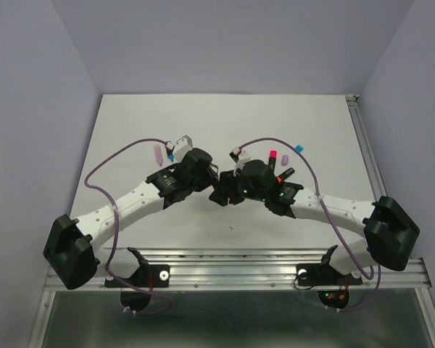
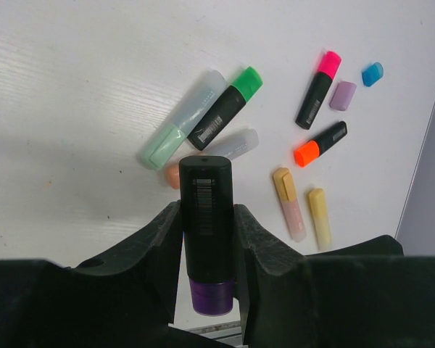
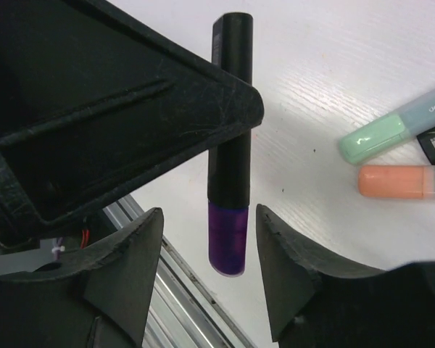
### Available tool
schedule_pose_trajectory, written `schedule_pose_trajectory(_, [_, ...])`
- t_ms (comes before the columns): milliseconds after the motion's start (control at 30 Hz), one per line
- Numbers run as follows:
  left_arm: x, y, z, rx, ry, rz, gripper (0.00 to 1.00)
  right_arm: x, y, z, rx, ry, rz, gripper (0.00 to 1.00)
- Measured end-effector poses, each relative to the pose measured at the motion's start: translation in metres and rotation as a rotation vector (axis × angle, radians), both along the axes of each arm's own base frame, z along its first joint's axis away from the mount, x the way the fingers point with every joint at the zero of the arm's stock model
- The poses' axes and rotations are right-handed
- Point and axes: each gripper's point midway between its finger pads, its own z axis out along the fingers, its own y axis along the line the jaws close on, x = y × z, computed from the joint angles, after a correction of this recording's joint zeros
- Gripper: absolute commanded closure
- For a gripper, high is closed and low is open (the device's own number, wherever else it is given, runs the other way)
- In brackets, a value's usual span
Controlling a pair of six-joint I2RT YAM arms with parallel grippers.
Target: Open the pen caps
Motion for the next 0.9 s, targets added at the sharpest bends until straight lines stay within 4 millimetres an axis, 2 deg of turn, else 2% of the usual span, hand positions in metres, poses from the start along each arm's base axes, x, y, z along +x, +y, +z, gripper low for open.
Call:
schedule_pose_trajectory(100, [0.000, -0.001, 0.002, -0.009, -0.003, -0.004, 1.00, 0.000, 0.005, 0.007, 0.033, -0.006, 0.009, 0.50])
schedule_pose_trajectory(333, [0.001, -0.001, 0.011, -0.022, -0.027, -0.021, 1.00, 0.001, 0.008, 0.013, 0.058, -0.016, 0.016, 0.67])
schedule_pose_trajectory(467, [0.000, 0.001, 0.015, -0.020, -0.039, -0.028, 1.00, 0.001, 0.008, 0.013, 0.059, -0.013, 0.010, 0.85])
schedule_pose_trajectory(500, [0.000, 0.001, 0.016, -0.022, -0.043, -0.028, 1.00, 0.002, 0.007, 0.012, 0.060, -0.010, 0.002, 0.99])
schedule_pose_trajectory(733, [0.000, -0.001, 0.025, -0.059, -0.060, -0.035, 1.00, 0.000, 0.003, 0.022, 0.094, -0.014, -0.006, 0.99])
schedule_pose_trajectory(900, [0.005, -0.003, 0.027, -0.107, -0.057, -0.040, 1.00, -0.006, 0.001, 0.028, 0.213, -0.009, 0.008, 0.99])
